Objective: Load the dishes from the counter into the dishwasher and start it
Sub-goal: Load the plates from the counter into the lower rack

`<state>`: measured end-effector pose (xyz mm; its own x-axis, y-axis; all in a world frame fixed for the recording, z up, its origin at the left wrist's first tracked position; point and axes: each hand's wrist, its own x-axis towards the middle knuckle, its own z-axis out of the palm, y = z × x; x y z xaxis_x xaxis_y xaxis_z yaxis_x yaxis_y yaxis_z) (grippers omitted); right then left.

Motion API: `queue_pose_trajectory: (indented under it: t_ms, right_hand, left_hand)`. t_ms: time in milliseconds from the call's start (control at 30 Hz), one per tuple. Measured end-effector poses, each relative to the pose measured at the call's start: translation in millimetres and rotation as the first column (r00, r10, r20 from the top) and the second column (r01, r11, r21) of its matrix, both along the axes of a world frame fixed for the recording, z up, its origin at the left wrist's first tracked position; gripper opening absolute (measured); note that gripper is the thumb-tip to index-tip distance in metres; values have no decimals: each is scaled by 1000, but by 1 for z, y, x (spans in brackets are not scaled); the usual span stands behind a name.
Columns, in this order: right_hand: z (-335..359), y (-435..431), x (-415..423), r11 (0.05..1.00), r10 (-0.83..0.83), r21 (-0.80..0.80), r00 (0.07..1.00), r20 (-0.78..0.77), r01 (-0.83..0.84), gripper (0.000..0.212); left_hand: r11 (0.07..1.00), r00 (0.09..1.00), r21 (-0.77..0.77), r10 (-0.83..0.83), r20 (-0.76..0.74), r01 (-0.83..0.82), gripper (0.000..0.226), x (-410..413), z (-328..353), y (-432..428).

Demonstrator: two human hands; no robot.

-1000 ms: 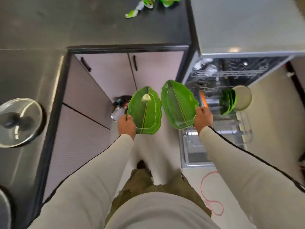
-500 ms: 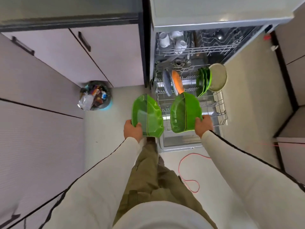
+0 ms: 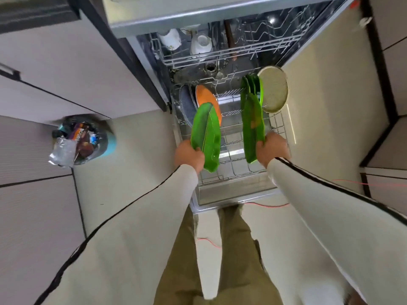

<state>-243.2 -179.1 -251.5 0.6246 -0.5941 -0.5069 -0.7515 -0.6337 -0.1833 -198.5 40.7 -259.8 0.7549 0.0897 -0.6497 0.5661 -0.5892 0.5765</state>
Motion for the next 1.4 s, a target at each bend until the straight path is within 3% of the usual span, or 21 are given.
queue_pose_trajectory:
  t_ms: [133, 367, 467, 667, 867, 933, 1033, 1167, 1233, 1300, 1333, 1400]
  right_hand:
    - [-76, -38, 52, 984, 159, -88, 987, 18, -156, 28]
    - [-187, -76, 114, 939, 338, -101, 933, 124, -327, 29]
    - [-216, -79, 123, 946, 312, -127, 942, 125, -297, 27]
    - [-249, -69, 129, 980, 176, -115, 975, 137, -161, 26]
    - [-272, -72, 127, 973, 151, -192, 984, 97, -131, 21]
    - [-276, -76, 127, 958, 188, -232, 980, 69, -167, 24]
    - [-274, -78, 125, 955, 226, -204, 974, 34, -214, 49]
    - [-257, -68, 113, 972, 173, -198, 958, 229, -128, 46]
    - [-247, -57, 99, 970, 241, -82, 893, 380, -227, 53]
    - [-243, -44, 82, 908, 353, 35, 807, 473, -418, 63]
    - [-244, -38, 74, 885, 375, 79, 803, 463, -459, 65]
    - [-253, -33, 62, 916, 247, 195, 876, 414, -350, 67]
  left_hand:
    - [983, 982, 134, -140, 129, 123, 20, 37, -55, -50]
    - [960, 923, 209, -246, 297, 189, 50, 74, -152, -103]
    - [955, 885, 185, -285, 369, 231, 58, 75, -170, -116]
    - [940, 839, 211, -334, 430, 266, 39, 79, -198, -135]
    - [934, 799, 226, -354, 486, 277, 29, 82, -214, -139]
    - [936, 795, 217, -350, 495, 277, 29, 83, -219, -139]
    - [946, 811, 192, -323, 487, 261, 35, 83, -224, -140]
    - [973, 867, 111, -230, 442, 201, 49, 80, -222, -148]
    - [988, 897, 50, -151, 415, 143, 53, 81, -219, -154]
    - [998, 922, 2, -55, 383, 58, 50, 82, -215, -161]
    - [1000, 936, -8, -11, 353, 15, 46, 83, -211, -164]
    - [998, 958, -31, 68, 278, -62, 38, 85, -206, -167]
